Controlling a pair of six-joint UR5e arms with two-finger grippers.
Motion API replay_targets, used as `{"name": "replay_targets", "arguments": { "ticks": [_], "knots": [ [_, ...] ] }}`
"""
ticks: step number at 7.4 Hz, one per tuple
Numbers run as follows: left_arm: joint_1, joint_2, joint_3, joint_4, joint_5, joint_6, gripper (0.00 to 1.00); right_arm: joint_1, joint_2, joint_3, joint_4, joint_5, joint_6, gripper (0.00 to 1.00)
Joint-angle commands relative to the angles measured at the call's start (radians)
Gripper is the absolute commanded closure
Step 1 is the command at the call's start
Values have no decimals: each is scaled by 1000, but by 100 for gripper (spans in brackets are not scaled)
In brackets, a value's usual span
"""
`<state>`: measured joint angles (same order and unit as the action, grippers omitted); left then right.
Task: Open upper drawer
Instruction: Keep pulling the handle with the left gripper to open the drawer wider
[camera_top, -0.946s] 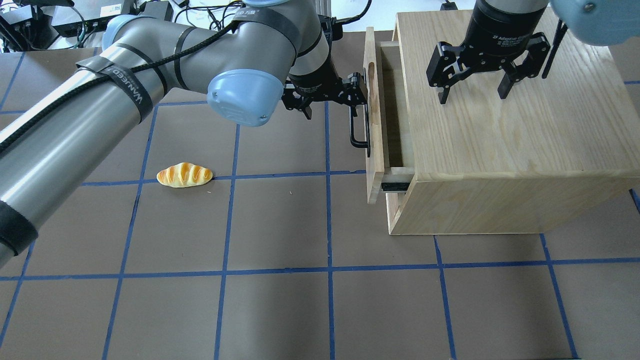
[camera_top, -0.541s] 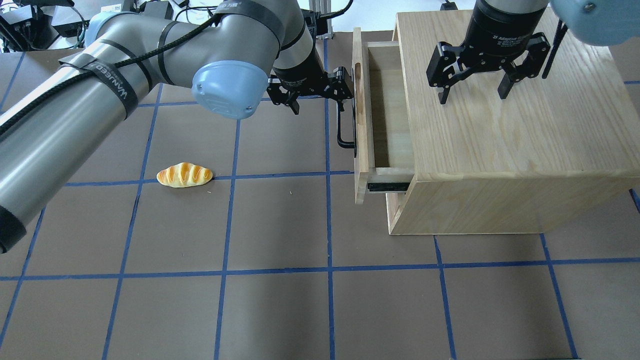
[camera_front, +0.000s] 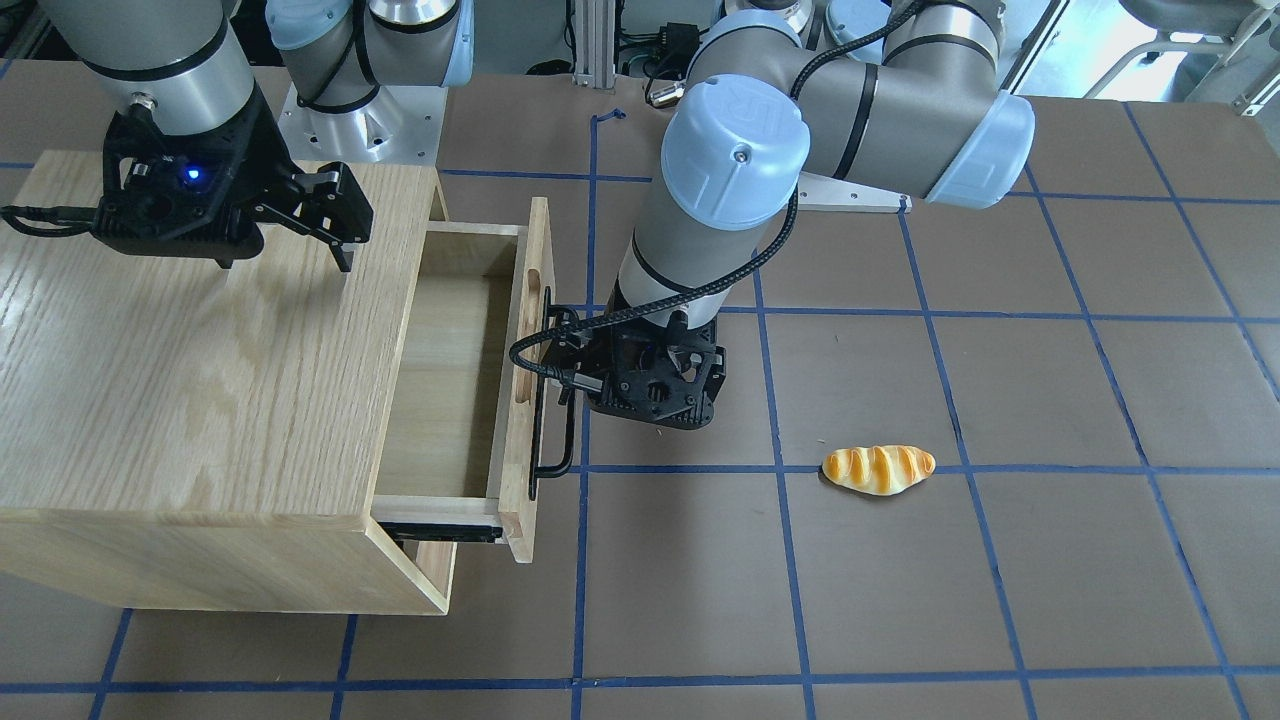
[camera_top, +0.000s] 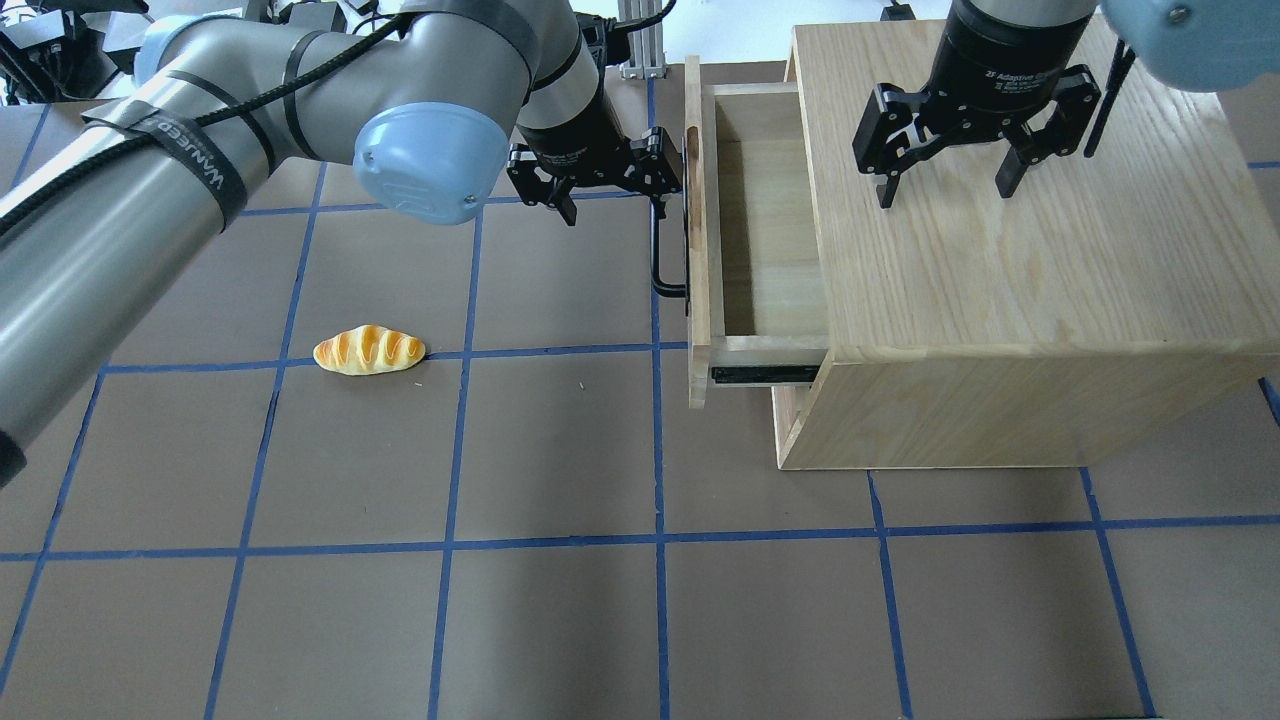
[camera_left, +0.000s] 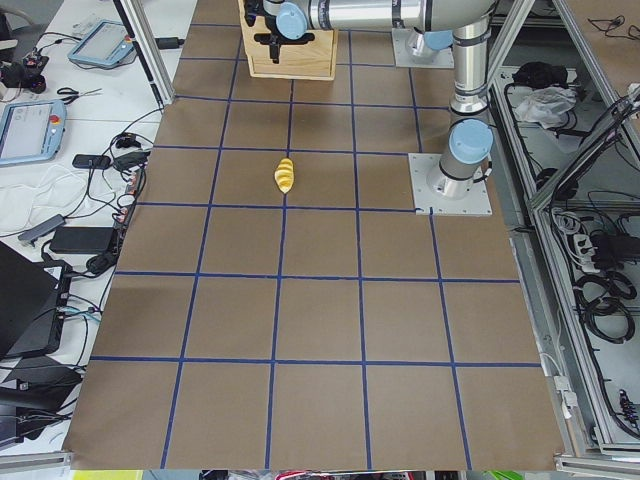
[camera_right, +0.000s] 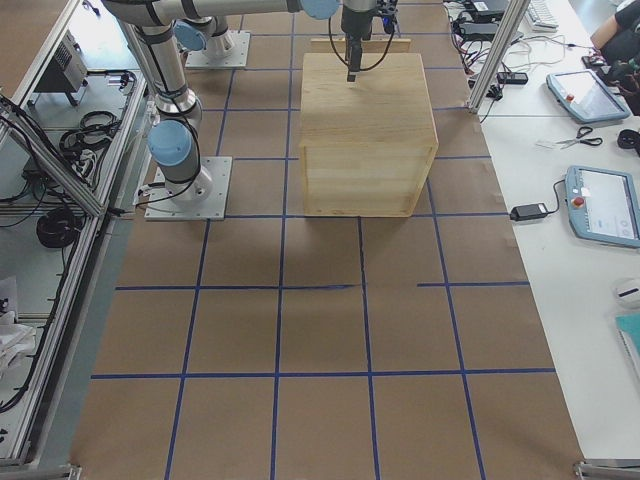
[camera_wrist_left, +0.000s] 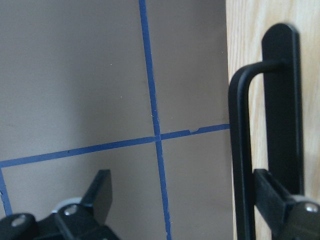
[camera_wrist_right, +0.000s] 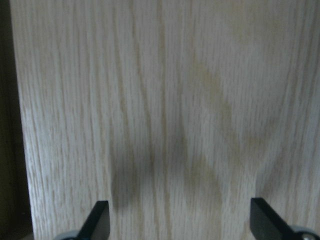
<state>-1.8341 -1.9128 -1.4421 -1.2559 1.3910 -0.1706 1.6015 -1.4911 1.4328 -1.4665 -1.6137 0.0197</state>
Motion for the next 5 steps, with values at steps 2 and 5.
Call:
{"name": "replay_targets", "arguments": {
  "ticks": [2, 5],
  "knots": [
    [27, 18, 9, -48, 0, 35, 0, 0, 0, 0, 0, 0, 0, 0],
    [27, 9, 8, -48, -29, 27, 0, 0, 0, 0, 0, 0, 0, 0]
  ]
}}
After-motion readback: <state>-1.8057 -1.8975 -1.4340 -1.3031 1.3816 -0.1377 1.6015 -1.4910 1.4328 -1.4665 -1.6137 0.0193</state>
